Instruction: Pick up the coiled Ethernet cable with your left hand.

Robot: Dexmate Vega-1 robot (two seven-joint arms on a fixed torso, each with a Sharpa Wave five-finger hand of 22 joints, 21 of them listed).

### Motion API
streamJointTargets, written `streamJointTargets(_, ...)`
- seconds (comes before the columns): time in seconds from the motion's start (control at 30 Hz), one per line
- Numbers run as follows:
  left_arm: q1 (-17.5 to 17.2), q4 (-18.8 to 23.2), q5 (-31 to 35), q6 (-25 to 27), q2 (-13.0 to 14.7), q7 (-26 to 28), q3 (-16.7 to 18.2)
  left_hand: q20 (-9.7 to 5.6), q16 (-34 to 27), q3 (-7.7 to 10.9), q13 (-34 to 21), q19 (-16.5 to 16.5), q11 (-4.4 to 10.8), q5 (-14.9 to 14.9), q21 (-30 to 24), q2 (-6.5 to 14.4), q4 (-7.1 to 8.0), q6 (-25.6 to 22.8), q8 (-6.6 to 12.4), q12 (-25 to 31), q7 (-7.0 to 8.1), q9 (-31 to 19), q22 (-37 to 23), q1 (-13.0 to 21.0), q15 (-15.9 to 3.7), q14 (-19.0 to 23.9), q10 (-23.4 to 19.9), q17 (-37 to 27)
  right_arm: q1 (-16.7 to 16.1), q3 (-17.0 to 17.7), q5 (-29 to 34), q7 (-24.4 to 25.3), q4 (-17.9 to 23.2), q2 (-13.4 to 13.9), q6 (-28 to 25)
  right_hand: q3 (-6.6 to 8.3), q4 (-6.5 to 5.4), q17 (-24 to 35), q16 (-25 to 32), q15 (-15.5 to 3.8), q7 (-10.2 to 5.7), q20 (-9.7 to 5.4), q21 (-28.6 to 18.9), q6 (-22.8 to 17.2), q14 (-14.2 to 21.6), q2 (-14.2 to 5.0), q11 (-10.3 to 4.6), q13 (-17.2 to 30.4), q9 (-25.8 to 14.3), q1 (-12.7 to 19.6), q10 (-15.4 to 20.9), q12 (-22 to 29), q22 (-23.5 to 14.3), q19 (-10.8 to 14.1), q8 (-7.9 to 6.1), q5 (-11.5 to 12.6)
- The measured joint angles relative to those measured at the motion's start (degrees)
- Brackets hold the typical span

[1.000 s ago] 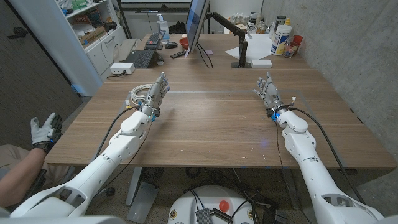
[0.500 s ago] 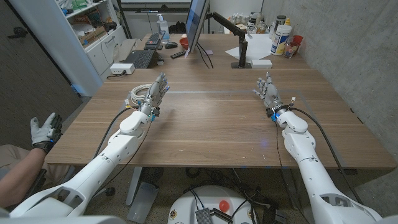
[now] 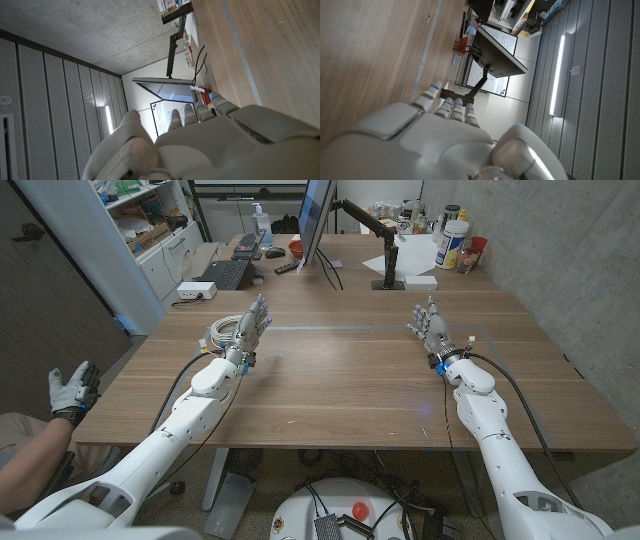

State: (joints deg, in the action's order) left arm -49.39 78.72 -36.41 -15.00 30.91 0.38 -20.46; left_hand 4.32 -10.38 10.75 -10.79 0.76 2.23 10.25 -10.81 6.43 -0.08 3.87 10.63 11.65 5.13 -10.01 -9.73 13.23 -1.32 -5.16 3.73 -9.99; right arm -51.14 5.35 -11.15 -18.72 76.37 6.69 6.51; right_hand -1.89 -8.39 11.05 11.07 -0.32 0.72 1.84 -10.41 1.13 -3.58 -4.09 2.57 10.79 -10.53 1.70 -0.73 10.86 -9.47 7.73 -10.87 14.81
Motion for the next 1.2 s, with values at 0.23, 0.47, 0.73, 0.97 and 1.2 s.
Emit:
streamJointTargets(0.23,-0.23,0.62,0.04,0.16,0.32,0.27,0.19,0.0,0.0,0.48,0.0,0.0,0.0,0.0,0.0,0.0,-0.01,0.0,0.0,0.0,0.0,0.0,0.0,0.0,0.0,0.0,0.0,0.0,-0.01,0.07,0.14,-0.06,0.1,-0.1,0.0,0.0,0.0,0.0,0.0,0.0,0.0,0.0,0.0,0.0,0.0,0.0,0.0,0.0,0.0,0.0,0.0,0.0,0.0,0.0,0.0,0.0)
streamJointTargets(0.47,-0.44,1.45,0.25,0.44,0.91,0.65,0.36,0.0,0.0,0.48,0.0,0.0,0.0,0.0,0.0,0.0,-0.01,-0.31,0.0,0.0,-0.32,0.0,0.0,0.0,0.0,0.0,0.0,0.0,-0.01,0.1,0.22,-0.11,0.11,-0.13,0.01,0.0,0.0,0.0,0.0,0.0,0.0,0.0,0.0,0.0,0.0,0.0,-0.01,0.0,0.0,0.0,0.0,0.0,0.0,0.0,0.0,0.0)
streamJointTargets(0.73,-0.64,2.34,0.66,1.32,1.5,1.33,0.51,0.31,0.0,0.71,0.0,0.31,-0.3,0.0,0.0,0.22,-0.24,-0.31,0.0,0.0,-0.32,0.0,0.0,0.22,0.0,0.0,0.31,0.0,-0.01,0.13,0.24,-0.15,0.13,-0.16,0.01,0.0,0.0,0.0,0.0,0.0,0.0,0.0,0.0,0.0,0.0,0.0,-0.01,0.0,0.0,0.0,0.0,0.0,0.0,0.0,0.0,0.0)
streamJointTargets(0.97,-1.26,4.57,1.12,2.23,3.02,2.05,0.86,0.31,0.0,1.1,0.0,0.31,-0.3,0.0,0.0,0.07,-0.63,-0.31,0.0,0.0,-0.32,0.0,0.0,0.84,0.31,-0.31,0.31,0.0,-0.03,0.13,0.28,-0.23,0.17,-0.18,-0.04,0.0,0.0,0.0,0.0,0.0,0.0,0.0,0.0,0.0,0.0,0.0,-0.01,-0.01,0.0,0.0,0.01,0.0,0.0,0.0,0.0,0.0)
streamJointTargets(1.2,-1.72,6.09,1.45,2.96,4.12,2.6,1.11,0.3,0.0,1.37,0.0,0.31,-0.3,0.0,0.0,0.06,-0.9,-0.3,0.0,0.0,-0.32,0.0,0.0,1.29,0.31,-0.31,0.3,0.0,-0.03,0.12,0.3,-0.28,0.17,-0.2,-0.05,0.0,0.0,0.0,0.0,0.0,0.0,0.0,0.0,0.0,0.0,0.0,-0.01,-0.01,0.0,0.0,0.01,0.0,0.0,0.0,0.0,0.0)
